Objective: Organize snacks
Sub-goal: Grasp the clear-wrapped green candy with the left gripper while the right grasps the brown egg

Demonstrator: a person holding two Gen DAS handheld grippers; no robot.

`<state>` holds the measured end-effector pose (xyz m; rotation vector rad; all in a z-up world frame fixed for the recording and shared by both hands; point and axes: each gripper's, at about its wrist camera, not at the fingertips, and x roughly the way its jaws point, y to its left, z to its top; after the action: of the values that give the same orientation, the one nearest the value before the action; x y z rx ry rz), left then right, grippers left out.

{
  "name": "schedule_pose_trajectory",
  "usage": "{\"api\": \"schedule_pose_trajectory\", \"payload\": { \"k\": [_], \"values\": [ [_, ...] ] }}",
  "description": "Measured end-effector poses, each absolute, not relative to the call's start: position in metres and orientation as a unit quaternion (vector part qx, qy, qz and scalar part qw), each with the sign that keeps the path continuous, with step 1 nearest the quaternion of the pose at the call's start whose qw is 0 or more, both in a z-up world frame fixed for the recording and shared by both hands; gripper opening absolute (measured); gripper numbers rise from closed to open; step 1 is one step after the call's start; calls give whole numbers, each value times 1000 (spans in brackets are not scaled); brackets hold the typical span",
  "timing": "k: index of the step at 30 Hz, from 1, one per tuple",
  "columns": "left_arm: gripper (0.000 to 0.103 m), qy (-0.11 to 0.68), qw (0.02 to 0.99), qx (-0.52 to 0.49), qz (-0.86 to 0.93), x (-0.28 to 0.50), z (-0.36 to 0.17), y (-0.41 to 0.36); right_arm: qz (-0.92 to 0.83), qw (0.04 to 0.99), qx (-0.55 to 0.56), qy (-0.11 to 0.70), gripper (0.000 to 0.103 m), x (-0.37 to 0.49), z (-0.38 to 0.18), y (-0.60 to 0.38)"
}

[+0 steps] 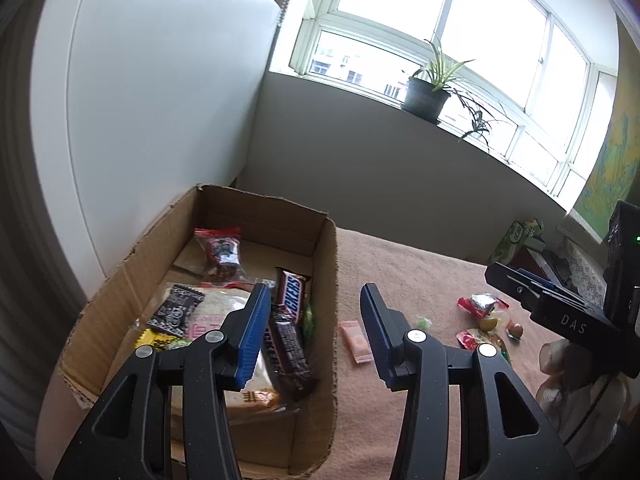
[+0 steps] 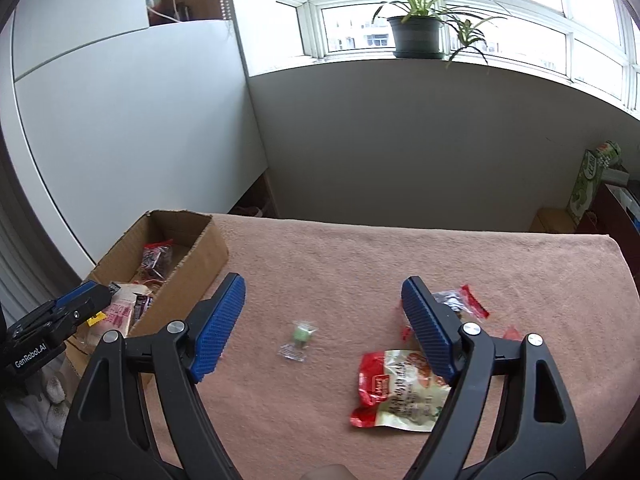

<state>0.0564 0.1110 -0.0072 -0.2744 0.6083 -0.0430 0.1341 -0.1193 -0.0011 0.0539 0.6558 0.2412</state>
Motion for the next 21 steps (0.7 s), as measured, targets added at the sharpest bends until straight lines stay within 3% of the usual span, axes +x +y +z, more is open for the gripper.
{"api": "schedule_pose_trajectory", "payload": {
  "k": [11,21],
  "values": [
    [46,326,938,-99,-68,71,-18,51,32,941,20,335,86,136,-17,-206],
    [46,377,919,-73,-85,98,-46,12,-1,913,70,402,86,155,-56,-265]
  ]
}}
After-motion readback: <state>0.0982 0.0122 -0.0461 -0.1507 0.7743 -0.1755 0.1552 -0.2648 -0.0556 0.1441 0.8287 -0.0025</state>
